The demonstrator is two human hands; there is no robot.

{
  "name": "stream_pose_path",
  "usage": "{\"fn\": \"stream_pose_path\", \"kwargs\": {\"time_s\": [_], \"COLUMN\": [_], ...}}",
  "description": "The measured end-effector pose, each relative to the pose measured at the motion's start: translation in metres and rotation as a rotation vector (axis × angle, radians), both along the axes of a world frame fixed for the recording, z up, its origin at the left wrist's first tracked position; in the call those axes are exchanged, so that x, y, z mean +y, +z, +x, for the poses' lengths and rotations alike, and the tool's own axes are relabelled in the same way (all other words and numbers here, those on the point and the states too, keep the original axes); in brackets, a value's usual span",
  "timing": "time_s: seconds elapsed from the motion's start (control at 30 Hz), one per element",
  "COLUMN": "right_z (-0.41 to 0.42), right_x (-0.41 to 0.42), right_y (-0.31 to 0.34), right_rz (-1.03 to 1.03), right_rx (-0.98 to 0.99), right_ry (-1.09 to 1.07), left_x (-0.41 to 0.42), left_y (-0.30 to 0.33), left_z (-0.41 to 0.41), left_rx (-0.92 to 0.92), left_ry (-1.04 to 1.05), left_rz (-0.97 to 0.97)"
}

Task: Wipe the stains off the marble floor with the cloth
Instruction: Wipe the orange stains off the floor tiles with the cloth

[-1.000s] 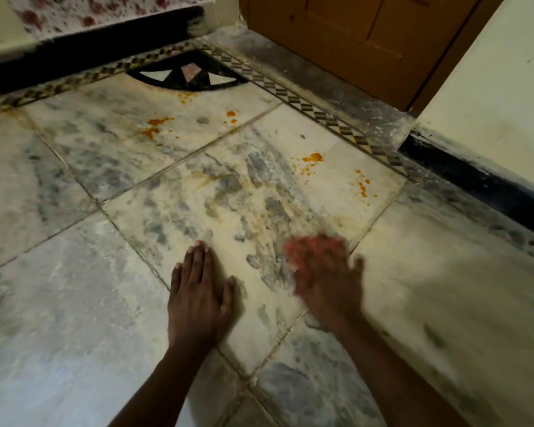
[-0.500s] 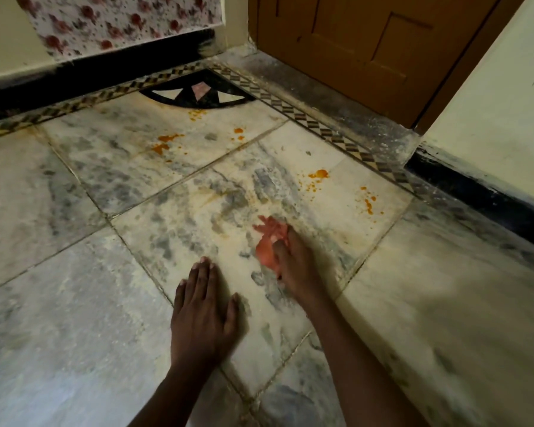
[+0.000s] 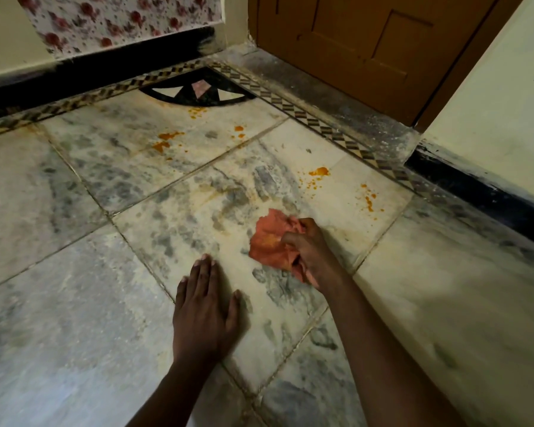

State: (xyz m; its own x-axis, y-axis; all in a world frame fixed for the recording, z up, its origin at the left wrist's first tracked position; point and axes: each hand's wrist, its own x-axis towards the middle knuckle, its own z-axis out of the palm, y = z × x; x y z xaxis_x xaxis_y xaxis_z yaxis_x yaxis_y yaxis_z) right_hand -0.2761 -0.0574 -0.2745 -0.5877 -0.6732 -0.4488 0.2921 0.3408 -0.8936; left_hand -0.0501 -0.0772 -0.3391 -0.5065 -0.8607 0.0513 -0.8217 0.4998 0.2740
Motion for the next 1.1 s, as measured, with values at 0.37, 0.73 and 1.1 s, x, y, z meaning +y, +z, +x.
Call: {"fn": "stream_pose_path", "kwargs": {"time_s": [0.37, 0.73, 1.1], "right_z": [-0.043, 0.005, 0.017], "right_x": [0.024, -0.017, 0.017], "right_y": [0.005, -0.069, -0.071], "right_rz": [0.313, 0.582, 0.505], "right_rx": [0.912, 1.198, 1.363], "right_ry": [-0.220, 0.276, 0.464], "left_x": [-0.001, -0.041, -0.155], "left_y": [0.000, 0.010, 0.010], "left_z": [0.001, 0.016, 0.007], "left_rx": [0.035, 0.210, 0.057], "left_ry": [-0.008, -0.029, 0.205], "left_rz": [-0.011, 0.062, 0.025]}}
